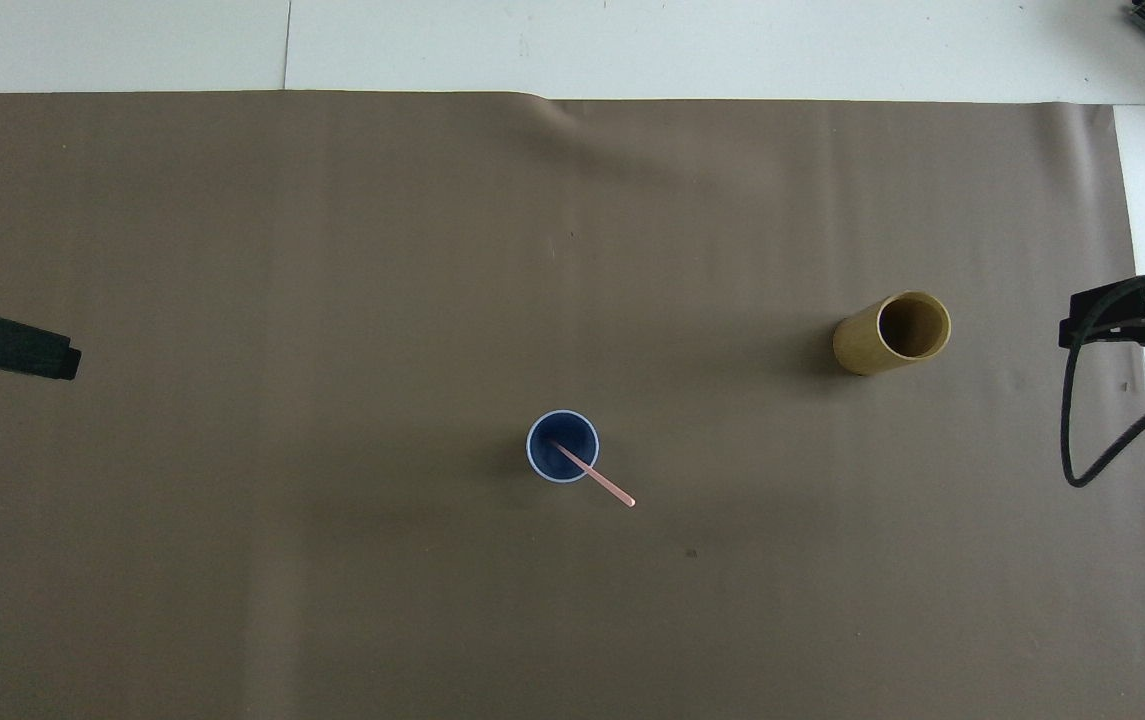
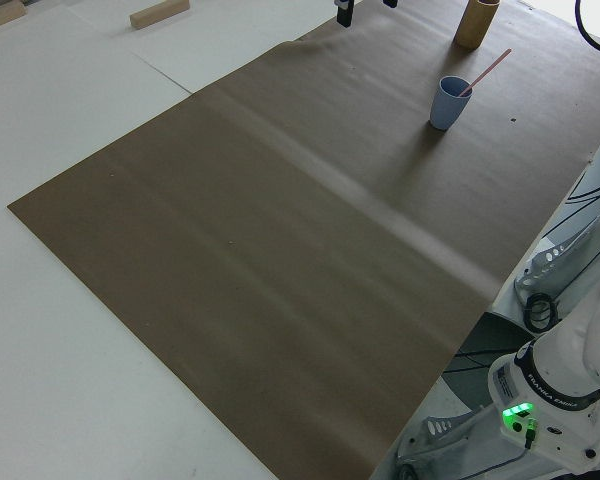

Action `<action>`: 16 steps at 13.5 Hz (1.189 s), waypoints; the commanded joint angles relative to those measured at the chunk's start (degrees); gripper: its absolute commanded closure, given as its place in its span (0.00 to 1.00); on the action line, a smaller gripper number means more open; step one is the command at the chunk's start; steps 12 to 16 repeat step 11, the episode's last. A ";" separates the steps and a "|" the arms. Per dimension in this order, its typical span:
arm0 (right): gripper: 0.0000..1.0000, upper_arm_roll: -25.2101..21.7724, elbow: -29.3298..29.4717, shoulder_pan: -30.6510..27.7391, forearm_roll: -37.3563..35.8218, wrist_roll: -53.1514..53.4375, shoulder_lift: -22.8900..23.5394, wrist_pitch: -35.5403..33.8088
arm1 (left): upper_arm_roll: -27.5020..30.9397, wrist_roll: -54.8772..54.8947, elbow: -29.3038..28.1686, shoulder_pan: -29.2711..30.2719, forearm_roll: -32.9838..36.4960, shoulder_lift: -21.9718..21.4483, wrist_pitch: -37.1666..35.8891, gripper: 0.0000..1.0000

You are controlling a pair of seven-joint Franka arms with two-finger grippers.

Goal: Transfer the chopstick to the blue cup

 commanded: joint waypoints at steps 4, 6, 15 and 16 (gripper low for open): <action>0.00 1.98 -2.35 -0.84 -0.43 -2.38 -1.64 0.48 | -0.60 0.85 -1.80 0.86 1.04 -1.52 0.50 0.00; 0.00 1.98 -2.62 -0.93 -2.10 -5.00 -2.00 0.13 | -0.60 0.85 -1.80 0.86 1.04 -1.52 0.59 0.00; 0.00 1.63 1.34 -1.10 -0.79 -4.93 -0.50 -3.83 | -0.60 0.85 -1.88 0.86 1.04 -1.52 0.59 0.00; 0.00 1.63 1.34 -1.10 -0.79 -4.93 -0.50 -3.83 | -0.60 0.85 -1.88 0.86 1.04 -1.52 0.59 0.00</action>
